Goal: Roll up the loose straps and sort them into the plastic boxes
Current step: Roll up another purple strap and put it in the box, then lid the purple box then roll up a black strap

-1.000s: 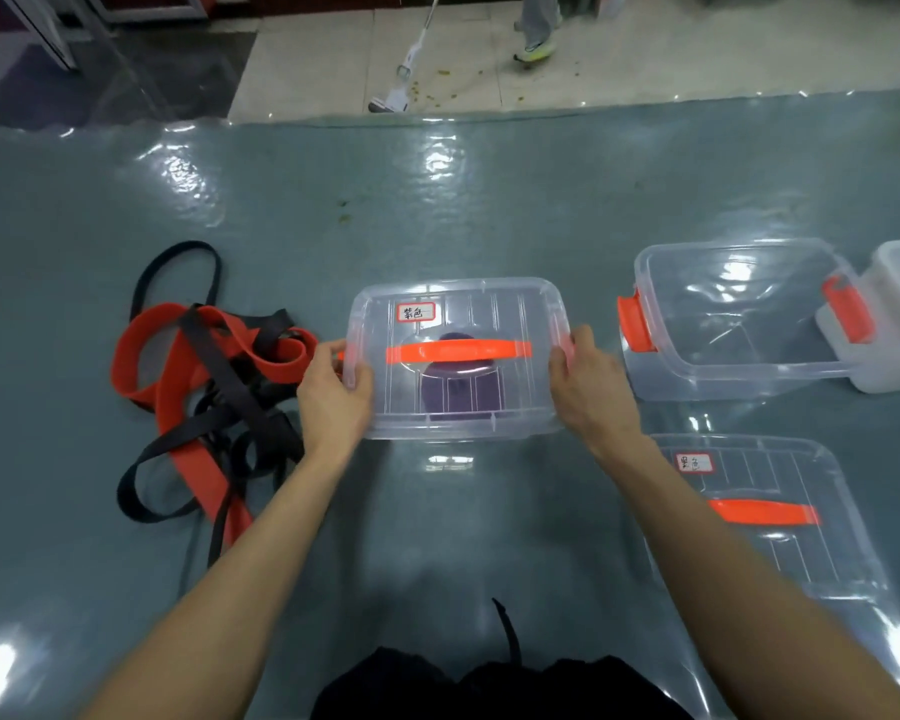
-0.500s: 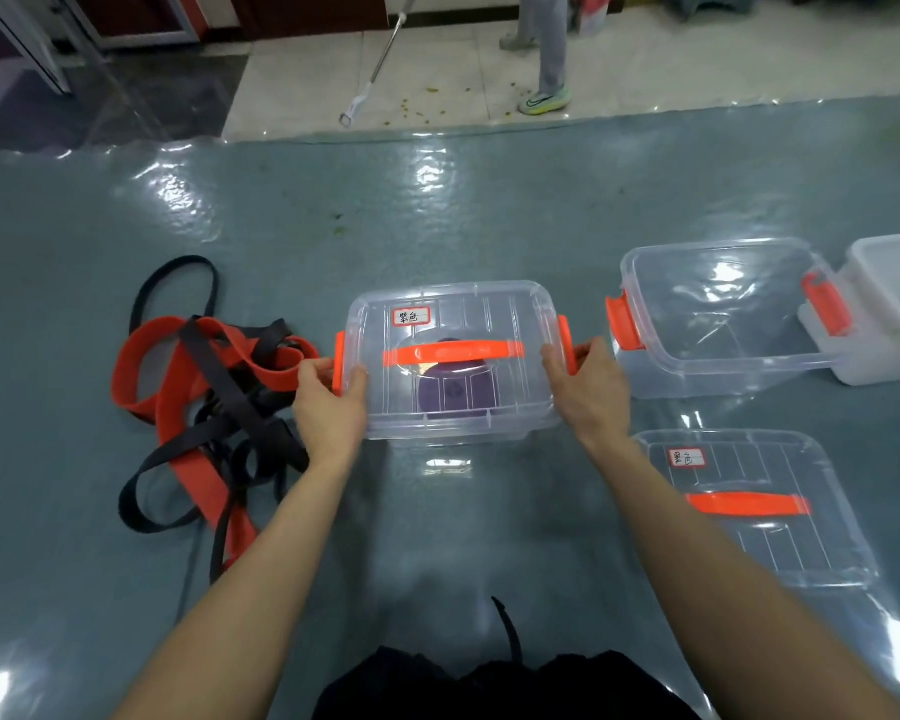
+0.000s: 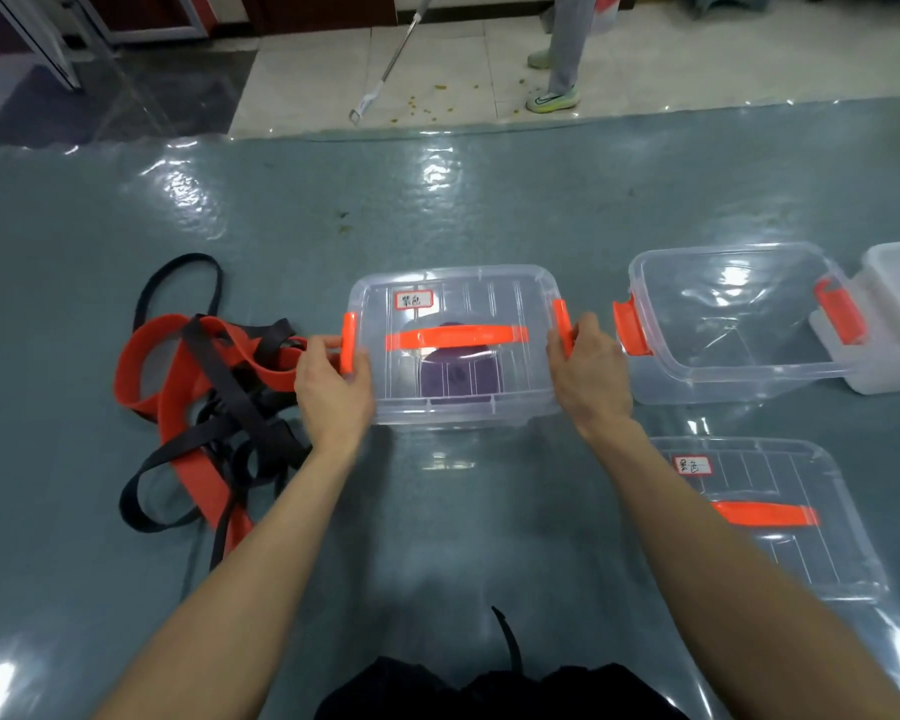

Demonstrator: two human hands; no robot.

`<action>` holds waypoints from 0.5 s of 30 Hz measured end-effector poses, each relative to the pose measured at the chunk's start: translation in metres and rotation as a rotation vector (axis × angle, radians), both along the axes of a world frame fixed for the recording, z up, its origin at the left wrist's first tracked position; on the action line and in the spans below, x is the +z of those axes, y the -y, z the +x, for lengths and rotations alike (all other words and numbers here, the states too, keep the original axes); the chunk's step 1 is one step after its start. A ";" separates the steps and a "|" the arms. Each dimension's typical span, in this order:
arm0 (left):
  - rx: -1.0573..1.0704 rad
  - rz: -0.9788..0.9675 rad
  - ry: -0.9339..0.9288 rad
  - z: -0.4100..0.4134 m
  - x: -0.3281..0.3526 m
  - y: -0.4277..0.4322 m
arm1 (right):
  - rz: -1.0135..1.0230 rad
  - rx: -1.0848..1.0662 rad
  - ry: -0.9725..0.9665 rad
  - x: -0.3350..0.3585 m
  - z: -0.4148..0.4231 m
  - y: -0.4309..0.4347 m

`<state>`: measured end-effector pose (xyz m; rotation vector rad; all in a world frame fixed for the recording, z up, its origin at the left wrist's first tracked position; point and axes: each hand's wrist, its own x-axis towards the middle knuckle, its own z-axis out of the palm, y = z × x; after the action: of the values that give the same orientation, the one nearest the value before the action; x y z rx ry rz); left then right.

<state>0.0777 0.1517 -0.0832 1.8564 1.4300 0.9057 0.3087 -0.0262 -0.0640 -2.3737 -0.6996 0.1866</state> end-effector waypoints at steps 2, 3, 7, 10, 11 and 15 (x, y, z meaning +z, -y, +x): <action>-0.004 0.016 0.002 0.008 0.006 -0.010 | 0.008 0.010 0.017 0.004 0.007 -0.007; -0.011 0.011 0.000 0.010 0.008 -0.012 | 0.004 0.010 0.022 0.004 0.010 -0.009; -0.005 -0.044 -0.027 0.008 -0.002 -0.009 | -0.021 0.020 0.006 -0.001 0.007 -0.010; 0.016 -0.083 -0.019 0.005 -0.007 -0.006 | -0.034 0.020 0.017 -0.003 0.004 -0.014; 0.016 -0.086 -0.028 0.005 -0.007 -0.006 | -0.036 0.012 0.012 -0.003 0.003 -0.015; -0.018 -0.094 -0.050 0.003 -0.003 -0.007 | -0.069 0.018 0.013 0.001 0.000 -0.014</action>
<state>0.0810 0.1592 -0.0865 1.8307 1.4580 0.7746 0.3086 -0.0126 -0.0630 -2.4372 -0.7320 0.2061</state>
